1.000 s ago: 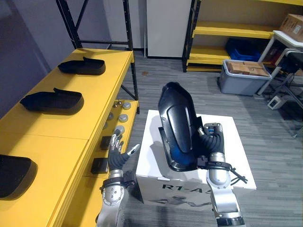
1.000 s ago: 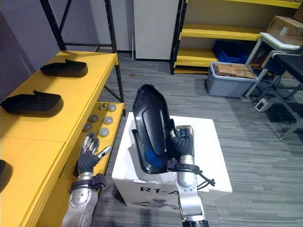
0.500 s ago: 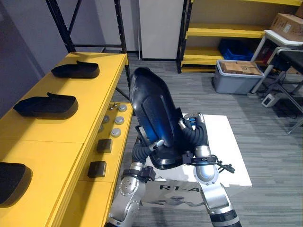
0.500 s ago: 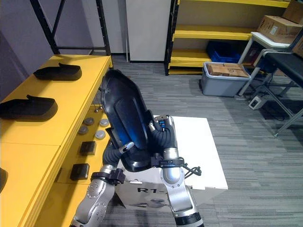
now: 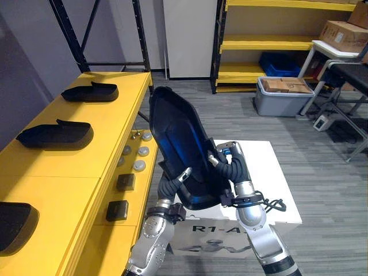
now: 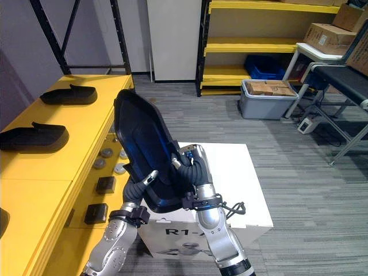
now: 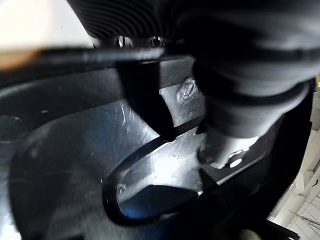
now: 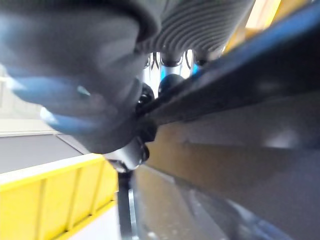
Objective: Walk over and take plastic housings, then place them on the shelf
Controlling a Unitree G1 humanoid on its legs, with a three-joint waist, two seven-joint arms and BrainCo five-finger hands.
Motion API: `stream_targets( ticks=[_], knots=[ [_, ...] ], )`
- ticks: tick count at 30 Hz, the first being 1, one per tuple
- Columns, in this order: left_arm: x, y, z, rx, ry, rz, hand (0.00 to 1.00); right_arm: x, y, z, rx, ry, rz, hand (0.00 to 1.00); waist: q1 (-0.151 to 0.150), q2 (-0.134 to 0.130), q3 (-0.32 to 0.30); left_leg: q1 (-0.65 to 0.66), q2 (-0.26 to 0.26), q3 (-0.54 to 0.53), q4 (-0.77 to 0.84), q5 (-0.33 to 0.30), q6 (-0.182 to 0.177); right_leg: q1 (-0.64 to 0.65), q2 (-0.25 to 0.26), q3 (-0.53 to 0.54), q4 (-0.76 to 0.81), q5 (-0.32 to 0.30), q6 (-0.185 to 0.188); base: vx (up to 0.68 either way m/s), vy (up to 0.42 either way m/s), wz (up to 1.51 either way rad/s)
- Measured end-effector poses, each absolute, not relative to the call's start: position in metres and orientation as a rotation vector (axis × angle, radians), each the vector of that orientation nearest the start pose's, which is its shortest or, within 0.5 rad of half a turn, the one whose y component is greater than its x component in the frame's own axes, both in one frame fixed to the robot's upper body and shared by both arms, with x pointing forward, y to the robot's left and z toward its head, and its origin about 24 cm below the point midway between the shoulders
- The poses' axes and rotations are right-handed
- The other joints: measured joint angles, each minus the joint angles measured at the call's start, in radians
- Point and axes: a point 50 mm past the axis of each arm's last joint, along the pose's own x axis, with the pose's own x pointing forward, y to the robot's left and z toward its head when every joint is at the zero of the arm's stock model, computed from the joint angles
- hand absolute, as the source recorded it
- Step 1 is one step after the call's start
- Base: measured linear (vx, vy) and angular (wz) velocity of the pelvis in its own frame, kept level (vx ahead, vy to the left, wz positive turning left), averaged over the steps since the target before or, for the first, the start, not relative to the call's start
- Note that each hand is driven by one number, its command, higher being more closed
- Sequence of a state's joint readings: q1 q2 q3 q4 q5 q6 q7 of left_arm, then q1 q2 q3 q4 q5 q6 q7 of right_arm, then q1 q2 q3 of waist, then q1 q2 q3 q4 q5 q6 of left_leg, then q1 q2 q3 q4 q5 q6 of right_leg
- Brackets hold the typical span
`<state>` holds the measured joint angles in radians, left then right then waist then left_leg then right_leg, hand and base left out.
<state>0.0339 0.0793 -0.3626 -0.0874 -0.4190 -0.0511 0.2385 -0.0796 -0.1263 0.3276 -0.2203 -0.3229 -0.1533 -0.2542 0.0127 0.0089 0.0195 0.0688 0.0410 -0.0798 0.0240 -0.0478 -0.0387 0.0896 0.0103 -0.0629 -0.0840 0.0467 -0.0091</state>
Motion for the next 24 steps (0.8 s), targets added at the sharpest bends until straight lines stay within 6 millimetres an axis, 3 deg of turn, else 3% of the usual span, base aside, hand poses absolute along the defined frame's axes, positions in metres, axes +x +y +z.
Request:
stream_targets(
  ticks=[7, 10, 12, 16, 18, 21, 23, 24],
  knots=[
    [0.237, 0.089, 0.058, -0.249, -0.043, -0.121, 1.00, 0.237, -0.111, 0.134, -0.181, -0.547, 0.089, 0.00, 0.003, 0.000, -0.002, 0.002, 0.002, 0.003, 0.000, 0.000, 0.000, -0.001, 0.003, 0.009, 0.001, 0.000, 0.000, 0.00, 0.003, -0.01],
    [0.237, 0.089, 0.067, -0.222, -0.095, -0.138, 1.00, 0.232, -0.141, 0.153, -0.106, -0.616, -0.010, 0.00, 0.002, 0.000, -0.002, 0.002, 0.004, 0.025, -0.001, -0.003, 0.002, -0.003, 0.003, 0.026, 0.005, 0.001, 0.000, 0.04, 0.030, -0.17],
    [0.237, 0.092, 0.070, -0.216, -0.113, -0.132, 1.00, 0.223, -0.180, 0.164, -0.066, -0.675, -0.185, 0.00, -0.003, 0.000, -0.002, 0.003, 0.004, 0.027, -0.001, -0.005, 0.004, -0.004, 0.002, 0.027, 0.005, 0.000, 0.001, 0.03, 0.021, -0.04],
    [0.234, 0.112, 0.067, -0.208, -0.113, -0.040, 1.00, 0.208, -0.228, 0.164, -0.047, -0.692, -0.409, 0.00, -0.025, 0.001, -0.002, -0.002, 0.006, 0.029, -0.001, -0.006, 0.003, -0.011, 0.004, 0.028, 0.005, 0.000, 0.001, 0.00, 0.005, -0.01],
    [0.231, 0.122, 0.063, -0.205, -0.102, 0.008, 1.00, 0.192, -0.255, 0.153, -0.058, -0.646, -0.547, 0.00, -0.025, 0.002, -0.003, -0.012, 0.008, 0.034, -0.003, -0.006, 0.003, -0.023, 0.005, 0.029, 0.005, 0.000, 0.001, 0.02, 0.015, -0.06],
    [0.224, 0.129, 0.057, -0.194, -0.079, 0.044, 1.00, 0.183, -0.275, 0.125, -0.071, -0.513, -0.649, 0.00, -0.026, 0.004, -0.004, -0.012, 0.010, 0.044, -0.003, -0.006, 0.003, -0.024, 0.006, 0.034, 0.005, 0.000, 0.001, 0.04, 0.011, -0.07],
    [0.218, 0.131, 0.057, -0.196, -0.078, 0.053, 1.00, 0.175, -0.287, 0.089, -0.077, -0.339, -0.709, 0.00, -0.024, 0.005, -0.005, -0.012, 0.014, 0.051, -0.003, -0.006, 0.003, -0.029, 0.006, 0.045, 0.008, -0.001, 0.002, 0.03, 0.013, -0.11],
    [0.215, 0.132, 0.057, -0.199, -0.080, 0.059, 1.00, 0.169, -0.290, 0.061, -0.055, -0.205, -0.738, 0.00, -0.024, 0.009, -0.007, -0.012, 0.016, 0.054, -0.003, -0.006, 0.002, -0.036, 0.006, 0.048, 0.021, -0.007, 0.005, 0.03, 0.008, -0.07]
  ],
)
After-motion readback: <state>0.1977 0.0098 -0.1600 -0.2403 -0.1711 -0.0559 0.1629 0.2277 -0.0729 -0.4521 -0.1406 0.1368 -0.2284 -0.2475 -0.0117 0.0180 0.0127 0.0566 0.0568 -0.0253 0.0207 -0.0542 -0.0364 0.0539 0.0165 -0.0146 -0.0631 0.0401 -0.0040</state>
